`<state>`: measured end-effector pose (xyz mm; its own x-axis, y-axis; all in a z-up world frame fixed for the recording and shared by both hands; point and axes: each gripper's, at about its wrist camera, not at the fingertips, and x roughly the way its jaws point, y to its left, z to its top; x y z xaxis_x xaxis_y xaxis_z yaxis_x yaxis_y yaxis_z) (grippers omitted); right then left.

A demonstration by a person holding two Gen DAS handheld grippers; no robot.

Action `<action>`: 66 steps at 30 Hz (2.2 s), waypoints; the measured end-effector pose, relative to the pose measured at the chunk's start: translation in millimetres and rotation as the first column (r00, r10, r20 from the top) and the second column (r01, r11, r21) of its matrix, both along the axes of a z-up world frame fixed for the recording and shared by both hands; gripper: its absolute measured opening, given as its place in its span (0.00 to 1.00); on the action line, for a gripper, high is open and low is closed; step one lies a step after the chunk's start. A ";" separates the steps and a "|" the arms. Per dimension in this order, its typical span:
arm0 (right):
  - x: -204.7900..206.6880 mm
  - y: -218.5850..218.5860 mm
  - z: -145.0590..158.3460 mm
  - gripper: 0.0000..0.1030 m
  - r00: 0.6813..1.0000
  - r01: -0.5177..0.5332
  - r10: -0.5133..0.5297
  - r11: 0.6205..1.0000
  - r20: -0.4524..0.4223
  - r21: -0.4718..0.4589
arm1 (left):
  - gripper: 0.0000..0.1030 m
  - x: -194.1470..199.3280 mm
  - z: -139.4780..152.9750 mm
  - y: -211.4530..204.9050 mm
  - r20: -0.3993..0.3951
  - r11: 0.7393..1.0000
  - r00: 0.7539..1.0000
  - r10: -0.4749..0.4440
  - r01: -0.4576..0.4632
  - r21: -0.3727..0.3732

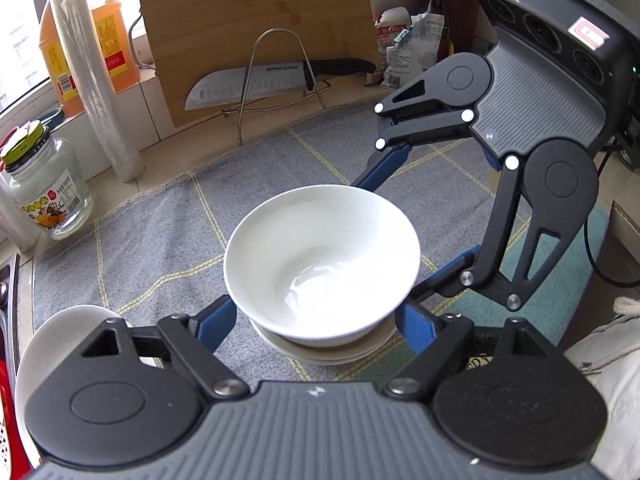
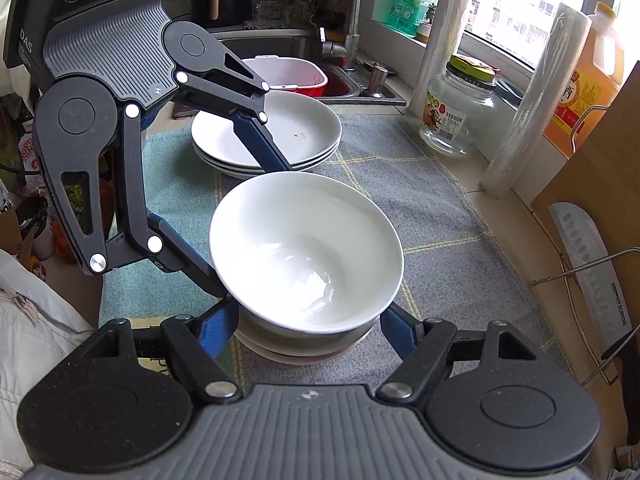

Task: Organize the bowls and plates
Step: 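Carry the bowl with both grippers over the stacked bowls and lower it in, then open both grippers and release the bowl onto the stack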

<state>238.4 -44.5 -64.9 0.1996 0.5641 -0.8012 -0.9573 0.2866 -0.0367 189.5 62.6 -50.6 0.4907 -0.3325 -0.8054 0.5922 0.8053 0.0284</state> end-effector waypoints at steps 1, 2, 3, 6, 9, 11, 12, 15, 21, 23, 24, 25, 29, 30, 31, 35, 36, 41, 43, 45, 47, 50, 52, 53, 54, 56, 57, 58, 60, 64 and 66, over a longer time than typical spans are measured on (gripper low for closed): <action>0.3 0.3 0.1 0.80 1.000 0.001 -0.001 1.000 0.000 -0.001 | 0.83 0.3 -0.3 0.0 -0.003 1.000 1.000 0.000 0.000 -0.001; 0.1 0.2 0.0 0.80 1.000 0.001 -0.001 1.000 0.000 -0.001 | 0.83 0.7 -0.6 0.0 -0.005 1.000 1.000 0.000 0.000 -0.002; 0.0 0.4 0.2 0.80 1.000 0.002 -0.002 1.000 -0.002 -0.001 | 0.83 0.8 -0.7 -0.3 -0.006 1.000 1.000 -0.001 0.001 -0.001; 0.1 -0.2 -0.9 0.80 1.000 0.006 -0.006 1.000 -0.008 -0.001 | 0.83 0.7 -1.9 -1.4 -0.006 1.000 1.000 -0.006 0.006 0.006; -0.1 -0.8 -1.4 0.80 1.000 0.007 -0.007 1.000 -0.012 0.001 | 0.83 0.4 -2.9 -2.2 -0.006 1.000 1.000 -0.010 0.010 0.010; -0.5 -1.0 -1.7 0.80 1.000 0.009 -0.009 1.000 -0.012 0.000 | 0.84 0.9 -3.6 -2.4 -0.008 1.000 1.000 -0.010 0.010 0.010; -0.8 -1.2 -1.9 0.80 1.000 0.010 -0.010 1.000 -0.011 0.000 | 0.84 1.1 -3.8 -2.6 -0.008 1.000 1.000 -0.011 0.011 0.011; -1.8 -1.9 -1.8 0.80 1.000 0.012 -0.012 1.000 -0.012 -0.001 | 0.84 1.6 -5.1 -2.5 -0.010 1.000 1.000 -0.018 0.018 0.014; -3.6 -3.2 -1.2 0.84 1.000 0.014 -0.014 1.000 -0.010 0.004 | 0.84 2.1 -5.7 -2.3 -0.007 1.000 1.000 -0.016 0.016 0.021; -4.4 -3.7 -0.2 0.87 1.000 0.012 -0.011 1.000 -0.018 0.015 | 0.84 1.3 -5.5 -2.8 -0.004 1.000 1.000 -0.013 0.013 0.026; -4.8 -3.4 0.1 0.87 1.000 0.012 -0.011 1.000 -0.016 0.017 | 0.84 0.5 -5.0 -3.1 0.000 0.999 1.000 -0.013 0.013 0.029; -5.3 -3.0 0.5 0.87 1.000 0.011 -0.011 1.000 -0.012 0.017 | 0.84 -0.7 -4.0 -3.2 0.005 0.999 1.000 -0.014 0.014 0.030; -6.2 -6.4 5.2 0.87 1.000 0.018 -0.018 0.999 -0.007 0.037 | 0.84 -5.5 2.5 -1.3 0.017 1.000 1.000 -0.011 0.010 0.025; -7.1 -8.0 7.9 0.89 1.000 0.023 -0.022 0.999 -0.001 0.050 | 0.84 -7.2 4.0 -0.8 0.020 1.000 1.000 -0.011 0.010 0.025; -7.8 -9.5 10.9 0.89 1.000 0.025 -0.025 0.998 0.002 0.062 | 0.85 -9.4 5.9 -0.1 0.024 1.000 1.000 -0.012 0.011 0.022; -9.8 -15.7 21.5 0.92 0.999 0.042 -0.044 0.994 0.022 0.102 | 0.87 -17.1 15.4 3.1 0.054 1.000 0.999 -0.003 0.003 0.004; -9.3 -16.9 22.7 0.92 0.998 0.050 -0.053 0.993 0.027 0.109 | 0.87 -18.1 17.6 3.6 0.063 1.000 0.998 0.002 -0.002 0.001; -2.4 -20.1 24.2 0.92 0.994 0.100 -0.104 0.985 0.023 0.138 | 0.88 -17.1 22.3 4.3 0.083 1.000 0.996 0.025 -0.024 -0.012; 0.0 -20.2 21.4 0.92 0.993 0.114 -0.118 0.984 0.027 0.135 | 0.88 -16.0 21.0 3.7 0.084 0.999 0.996 0.034 -0.034 -0.008; -0.3 -20.7 18.3 0.92 0.991 0.127 -0.131 0.983 0.024 0.129 | 0.88 -14.6 18.9 3.6 0.076 0.999 0.996 0.044 -0.043 -0.009; -1.2 -21.6 16.3 0.92 0.990 0.134 -0.137 0.982 0.016 0.130 | 0.88 -15.3 17.6 3.4 0.071 0.999 0.996 0.045 -0.044 -0.011; -3.2 -22.8 15.2 0.92 0.990 0.141 -0.144 0.981 0.011 0.133 | 0.88 -15.5 15.6 3.2 0.065 0.999 0.997 0.047 -0.046 -0.008; -2.7 -22.6 15.1 0.92 0.988 0.150 -0.152 0.979 0.004 0.135 | 0.88 -14.6 14.6 3.1 0.061 0.999 0.997 0.050 -0.049 -0.008; -2.9 -22.8 14.9 0.92 0.988 0.153 -0.155 0.979 0.002 0.135 | 0.88 -14.9 14.5 2.8 0.061 0.999 0.997 0.047 -0.047 -0.010; -2.9 -23.4 14.5 0.92 0.988 0.155 -0.157 0.979 0.003 0.135 | 0.88 -14.8 14.2 2.7 0.062 0.999 0.997 0.047 -0.046 -0.009; -2.5 -24.0 13.8 0.93 0.987 0.160 -0.161 0.978 -0.001 0.134 | 0.88 -15.2 13.7 2.0 0.061 0.999 0.997 0.048 -0.048 -0.005; -2.6 -24.2 13.6 0.93 0.986 0.165 -0.166 0.977 -0.003 0.135 | 0.88 -15.9 13.7 2.1 0.061 0.999 0.997 0.046 -0.046 -0.006; -2.7 -24.6 13.8 0.93 0.986 0.168 -0.169 0.977 -0.005 0.135 | 0.88 -16.3 13.8 2.0 0.061 0.999 0.997 0.047 -0.046 -0.007; -3.4 -24.3 13.8 0.94 0.986 0.167 -0.169 0.977 0.000 0.134 | 0.88 -17.1 13.9 1.7 0.062 0.999 0.997 0.047 -0.046 -0.005; -5.2 -22.3 12.0 0.95 0.987 0.160 -0.162 0.979 0.001 0.129 | 0.88 -17.5 12.7 1.9 0.058 0.999 0.997 0.049 -0.049 0.000; -6.5 -21.0 9.7 0.95 0.987 0.158 -0.161 0.981 0.014 0.115 | 0.88 -18.5 13.1 2.1 0.058 0.999 0.997 0.051 -0.051 -0.003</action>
